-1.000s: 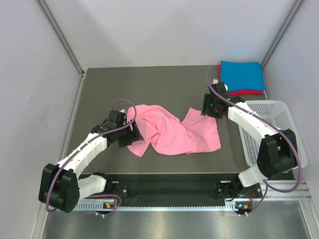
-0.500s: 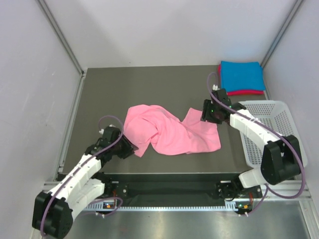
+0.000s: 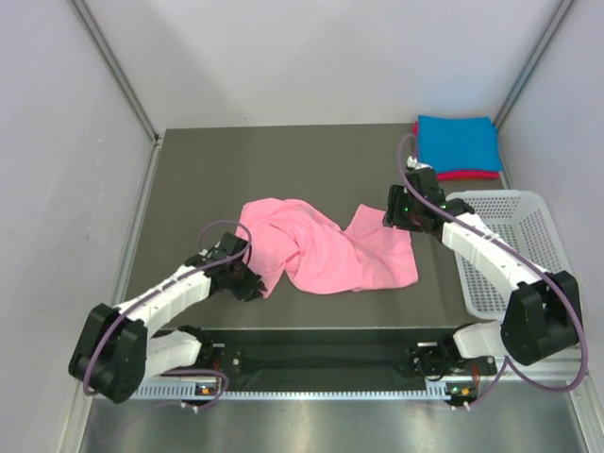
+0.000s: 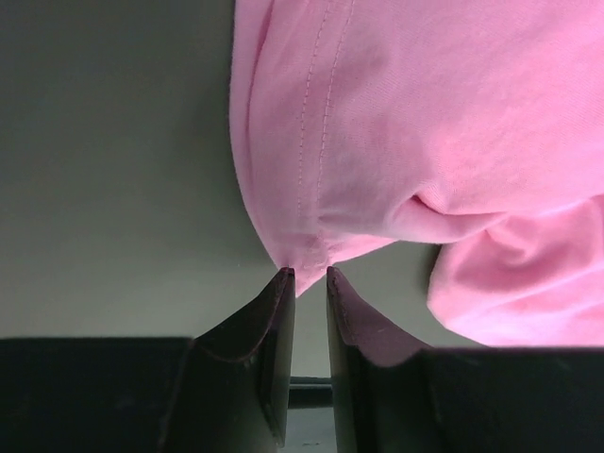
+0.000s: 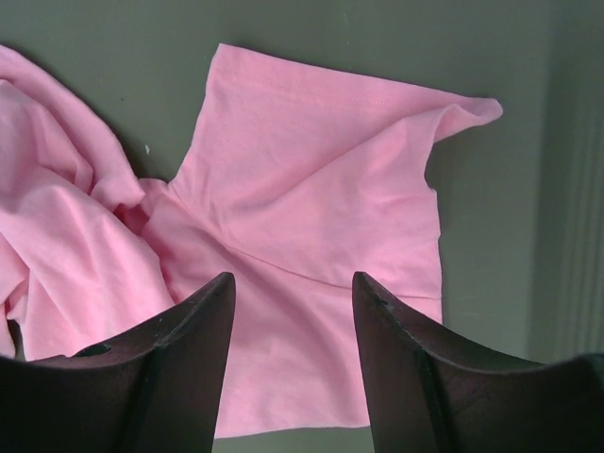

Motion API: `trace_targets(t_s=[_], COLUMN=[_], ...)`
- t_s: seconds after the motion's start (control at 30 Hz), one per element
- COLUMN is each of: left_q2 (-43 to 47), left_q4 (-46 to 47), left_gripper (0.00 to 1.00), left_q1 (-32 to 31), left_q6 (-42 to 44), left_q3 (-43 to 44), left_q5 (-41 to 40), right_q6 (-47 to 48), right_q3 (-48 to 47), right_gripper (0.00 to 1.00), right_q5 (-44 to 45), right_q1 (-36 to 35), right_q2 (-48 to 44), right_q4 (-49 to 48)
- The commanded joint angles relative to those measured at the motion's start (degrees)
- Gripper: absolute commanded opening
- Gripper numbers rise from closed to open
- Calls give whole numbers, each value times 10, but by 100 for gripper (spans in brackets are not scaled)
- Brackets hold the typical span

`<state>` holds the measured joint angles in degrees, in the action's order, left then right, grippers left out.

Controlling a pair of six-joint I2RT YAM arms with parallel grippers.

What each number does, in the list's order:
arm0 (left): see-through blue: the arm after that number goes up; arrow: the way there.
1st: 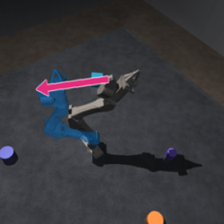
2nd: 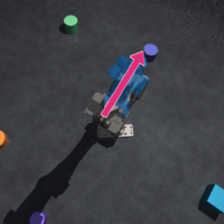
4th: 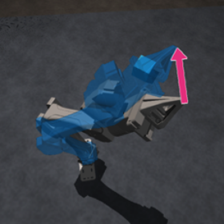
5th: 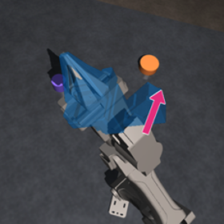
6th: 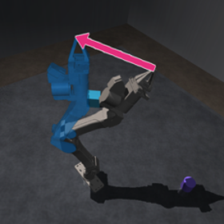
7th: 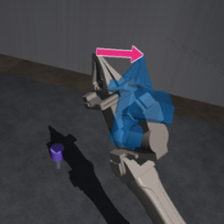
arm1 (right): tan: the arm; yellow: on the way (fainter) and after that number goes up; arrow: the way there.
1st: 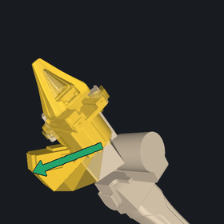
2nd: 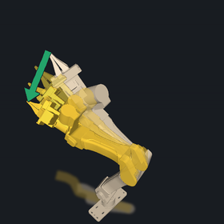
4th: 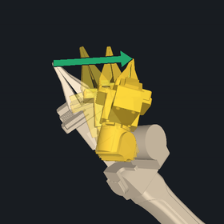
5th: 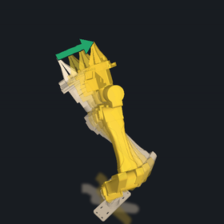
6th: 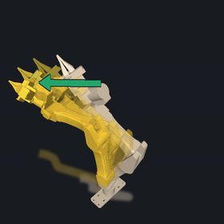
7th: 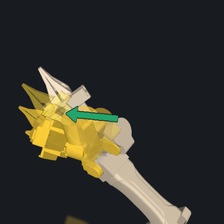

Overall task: Fold and stack the t-shirts
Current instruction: Flatten the tshirt out

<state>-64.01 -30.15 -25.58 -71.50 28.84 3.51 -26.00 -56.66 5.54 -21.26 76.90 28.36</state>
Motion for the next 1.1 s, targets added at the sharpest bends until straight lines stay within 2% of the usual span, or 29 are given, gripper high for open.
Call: trace_targets(t_s=[0.0, 0.33, 0.5, 0.6, 0.63, 0.7, 0.77, 0.9, 0.97, 1.0, 1.07], left_q2=[-30, -63, -87, -80, -77, -61, -52, -29, -24, -24, -29], left_q4=[-6, -25, -18, -18, -19, -42, -74, -108, -91, -80, -60], left_gripper=[25, 32, 31, 21, 12, 0, 0, 0, 0, 0, 0], left_q1=[-14, -34, -39, -42, -42, -40, -39, 1, 40, 89, 128], left_q6=[-25, -45, -38, -29, -17, 4, 36, 117, 176, 195, 230], left_q3=[29, 37, 38, 39, 41, 68, 103, 224, 258, 288, 332], left_q5=[-16, -58, -58, -73, -79, -125, -182, -331, -334, -321, -294], right_q6=[10, 19, 20, 11, 4, -5, -17, -21, -21, -20, -19], right_q3=[2, -3, -8, -6, -7, -9, -13, -32, -42, -43, -42], right_gripper=[54, 54, 54, 54, 54, 54, 54, 54, 54, 54, 54], right_q5=[17, 29, 29, 28, 29, 40, 47, 85, 103, 105, 112], right_q1=[-5, -4, -5, -4, -4, -5, -4, -2, 4, 9, 10], right_q2=[-18, -18, -21, -26, -27, -29, -32, -29, -24, -23, -19], right_q4=[-18, -17, -10, 0, 5, 23, 30, 51, 56, 56, 59])
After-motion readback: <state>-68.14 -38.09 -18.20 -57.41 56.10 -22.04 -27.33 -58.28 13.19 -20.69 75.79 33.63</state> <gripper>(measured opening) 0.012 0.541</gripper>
